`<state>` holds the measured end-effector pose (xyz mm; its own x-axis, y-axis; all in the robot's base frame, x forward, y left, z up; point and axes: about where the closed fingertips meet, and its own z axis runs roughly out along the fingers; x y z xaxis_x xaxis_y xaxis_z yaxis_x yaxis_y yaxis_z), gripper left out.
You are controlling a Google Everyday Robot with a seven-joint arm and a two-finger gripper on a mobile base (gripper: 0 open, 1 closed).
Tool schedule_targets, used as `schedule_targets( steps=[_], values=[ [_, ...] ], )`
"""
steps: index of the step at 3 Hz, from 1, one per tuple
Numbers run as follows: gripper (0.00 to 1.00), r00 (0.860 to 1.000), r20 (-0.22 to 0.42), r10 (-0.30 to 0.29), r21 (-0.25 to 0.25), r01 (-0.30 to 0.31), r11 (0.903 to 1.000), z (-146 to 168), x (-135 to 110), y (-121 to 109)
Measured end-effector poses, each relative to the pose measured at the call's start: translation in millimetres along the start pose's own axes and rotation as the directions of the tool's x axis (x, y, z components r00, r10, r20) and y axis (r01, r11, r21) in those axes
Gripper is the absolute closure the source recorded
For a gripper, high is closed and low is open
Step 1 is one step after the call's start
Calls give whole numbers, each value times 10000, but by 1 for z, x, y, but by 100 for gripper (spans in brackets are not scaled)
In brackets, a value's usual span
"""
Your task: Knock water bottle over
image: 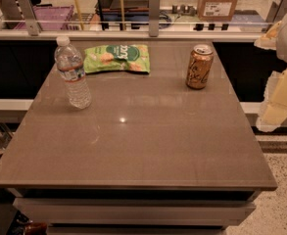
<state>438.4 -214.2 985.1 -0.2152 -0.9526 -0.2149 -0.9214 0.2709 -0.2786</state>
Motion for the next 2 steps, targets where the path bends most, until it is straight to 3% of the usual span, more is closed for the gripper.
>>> schedule_targets(
  steps=[2],
  values=[
    [0,9988,484,34,481,-57,9988,-10,-21,-7]
  ],
)
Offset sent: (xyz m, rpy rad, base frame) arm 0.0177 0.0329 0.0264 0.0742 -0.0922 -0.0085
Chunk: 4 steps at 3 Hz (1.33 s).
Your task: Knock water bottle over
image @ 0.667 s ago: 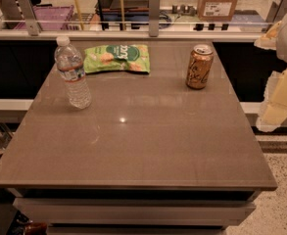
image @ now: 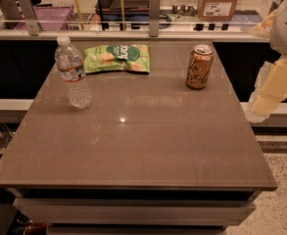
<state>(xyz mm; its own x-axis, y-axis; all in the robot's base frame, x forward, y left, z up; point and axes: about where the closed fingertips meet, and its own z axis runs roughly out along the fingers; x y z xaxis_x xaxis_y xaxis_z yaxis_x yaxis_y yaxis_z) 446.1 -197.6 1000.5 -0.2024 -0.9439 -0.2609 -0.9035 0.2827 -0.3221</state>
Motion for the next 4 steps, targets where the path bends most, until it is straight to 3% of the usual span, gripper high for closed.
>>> schedule_targets(
  steps=[1,2,3,4],
  values=[
    [0,9970,697,345,244,-363,9990,-6,-21,-10],
    [0,9802,1742,941,129,-979,9951,-9,-43,-21],
    [0,9410,3034,1497,-216,-1503,9884,-7,-65,-23],
    [0,8740,4428,1999,-582,-1945,9792,0,-85,-25]
  ],
)
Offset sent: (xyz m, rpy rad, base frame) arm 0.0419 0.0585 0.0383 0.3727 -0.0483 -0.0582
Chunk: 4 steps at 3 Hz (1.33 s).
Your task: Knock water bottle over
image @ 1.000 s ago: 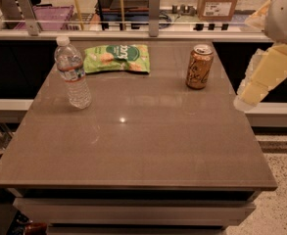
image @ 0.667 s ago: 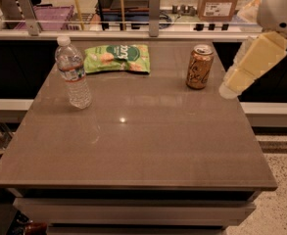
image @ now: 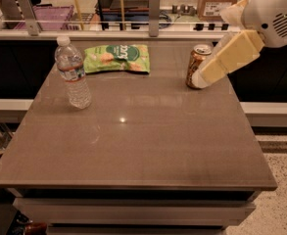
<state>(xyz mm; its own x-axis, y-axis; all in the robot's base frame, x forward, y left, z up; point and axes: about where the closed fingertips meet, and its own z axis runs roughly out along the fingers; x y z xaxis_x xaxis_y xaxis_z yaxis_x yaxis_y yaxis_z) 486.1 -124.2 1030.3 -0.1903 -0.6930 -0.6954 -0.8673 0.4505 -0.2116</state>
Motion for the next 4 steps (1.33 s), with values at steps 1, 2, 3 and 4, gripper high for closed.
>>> schedule_targets(
  steps=[1,2,3,4],
  values=[
    [0,9820,1843,409,558,-520,9971,12,-25,-3],
    [0,9835,1769,391,546,-494,9973,13,-27,2],
    [0,9818,1877,289,237,-339,9991,31,-34,15],
    [0,9750,2216,142,-33,-138,9999,54,-43,32]
  ],
)
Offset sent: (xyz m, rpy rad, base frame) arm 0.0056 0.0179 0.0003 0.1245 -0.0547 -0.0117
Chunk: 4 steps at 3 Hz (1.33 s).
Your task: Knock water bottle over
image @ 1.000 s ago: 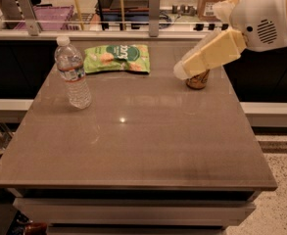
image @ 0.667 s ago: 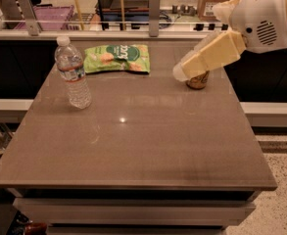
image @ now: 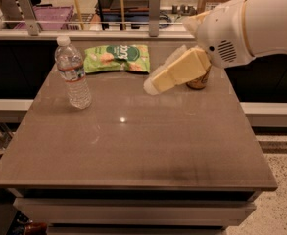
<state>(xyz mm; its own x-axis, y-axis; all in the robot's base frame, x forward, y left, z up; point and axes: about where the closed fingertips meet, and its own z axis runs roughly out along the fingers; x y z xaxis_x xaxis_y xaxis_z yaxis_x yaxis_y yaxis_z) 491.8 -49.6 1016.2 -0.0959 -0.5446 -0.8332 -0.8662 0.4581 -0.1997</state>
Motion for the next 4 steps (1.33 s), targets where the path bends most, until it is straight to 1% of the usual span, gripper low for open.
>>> schedule_targets(
  steps=[1,2,3,4],
  values=[
    [0,9991,424,-10,-51,12,10000,23,-2,10],
    [0,9947,1004,220,126,-234,9996,50,-1,14],
    [0,9863,1573,501,395,-570,9976,75,2,10],
    [0,9751,2013,928,461,-1040,9935,102,13,5]
  ],
)
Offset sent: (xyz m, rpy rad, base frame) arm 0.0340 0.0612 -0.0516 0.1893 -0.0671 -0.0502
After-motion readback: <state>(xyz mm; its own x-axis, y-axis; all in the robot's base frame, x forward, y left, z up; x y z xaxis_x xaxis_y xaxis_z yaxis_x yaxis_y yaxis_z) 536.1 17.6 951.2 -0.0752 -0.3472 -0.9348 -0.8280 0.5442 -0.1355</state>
